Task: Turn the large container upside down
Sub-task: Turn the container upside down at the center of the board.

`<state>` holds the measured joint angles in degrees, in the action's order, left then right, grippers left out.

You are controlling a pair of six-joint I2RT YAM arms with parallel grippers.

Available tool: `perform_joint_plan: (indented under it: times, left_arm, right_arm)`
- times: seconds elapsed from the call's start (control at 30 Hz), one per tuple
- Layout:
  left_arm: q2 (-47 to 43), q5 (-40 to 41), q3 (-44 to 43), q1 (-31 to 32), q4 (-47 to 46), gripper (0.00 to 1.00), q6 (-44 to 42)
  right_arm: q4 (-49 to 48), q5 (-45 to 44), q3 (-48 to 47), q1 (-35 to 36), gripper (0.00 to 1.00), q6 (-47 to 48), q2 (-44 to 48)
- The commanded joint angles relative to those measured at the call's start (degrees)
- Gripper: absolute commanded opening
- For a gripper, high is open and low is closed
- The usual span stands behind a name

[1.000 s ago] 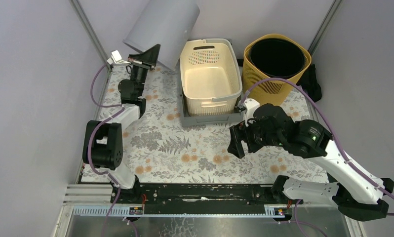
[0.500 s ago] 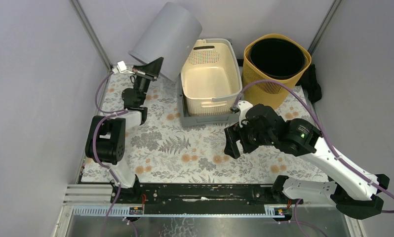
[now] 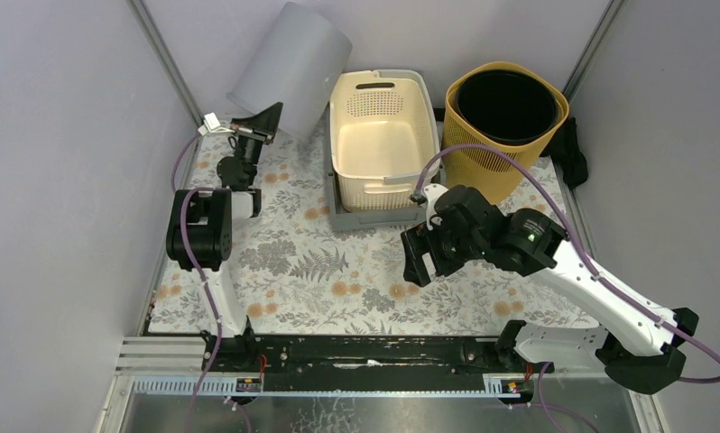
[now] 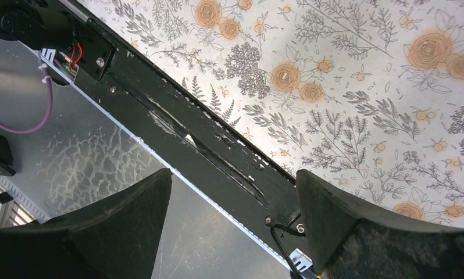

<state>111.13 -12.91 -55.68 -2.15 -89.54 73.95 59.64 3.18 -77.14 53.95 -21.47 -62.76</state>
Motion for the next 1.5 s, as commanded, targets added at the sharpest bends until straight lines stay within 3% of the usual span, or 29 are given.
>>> perform_joint_plan:
  times: [0.0,0.07,0.13,0.2,0.27,0.33,0.63,0.83,0.87,1.07,1.17,1.47]
  left_arm:
    - [4.54,-2.59,-2.45,-1.53,-3.65,0.00,1.28]
    - [6.28,-3.07,-2.63,-1.93,-3.67,0.00,1.79]
    - [8.41,-4.10,-3.38,-2.41,-3.72,0.06,2.73]
    - [10.61,-5.45,-4.51,-2.68,-3.72,0.18,3.26]
    - [12.97,-6.33,-5.80,-2.68,-3.63,0.40,3.53]
    - [15.36,-7.06,-7.16,-2.66,-3.64,0.51,4.17]
    - [19.67,-4.95,-3.49,-2.77,-3.28,0.71,4.08]
    - [20.63,-3.54,0.59,-2.88,-3.17,0.91,4.07]
    - [20.82,-3.35,1.05,-2.97,-3.12,0.98,4.17]
    - [18.36,-2.59,4.39,-3.54,0.09,1.00,3.45]
    - [15.91,-2.76,5.41,-3.64,8.46,1.00,1.36]
    - [10.21,-2.44,10.18,-4.08,20.97,1.00,-1.40]
  right_arm:
    - [-1.69,2.31,-1.84,-0.98,0.85,0.59,-2.08]
    - [-2.08,3.04,-2.09,-1.13,0.85,0.85,-3.17]
    - [-2.53,3.66,-2.22,-1.19,0.85,0.89,-4.19]
    - [-2.87,4.24,-2.22,-1.24,0.85,0.89,-4.76]
    - [-3.00,4.51,-2.12,-1.28,0.85,0.85,-5.14]
    - [-3.15,4.68,-2.14,-1.31,0.85,0.78,-5.41]
    - [-3.87,5.49,-1.52,-1.46,0.85,0.52,-6.11]
    - [-4.78,6.39,-0.88,-1.41,0.86,0.55,-6.43]
    - [-4.85,6.44,-0.78,-1.42,0.85,0.58,-6.37]
    - [-5.31,6.65,0.55,-1.52,0.86,0.35,-5.46]
    - [-5.69,6.90,1.04,-1.48,0.86,0.40,-5.21]
    - [-7.20,7.54,2.81,-1.52,0.87,0.39,-4.67]
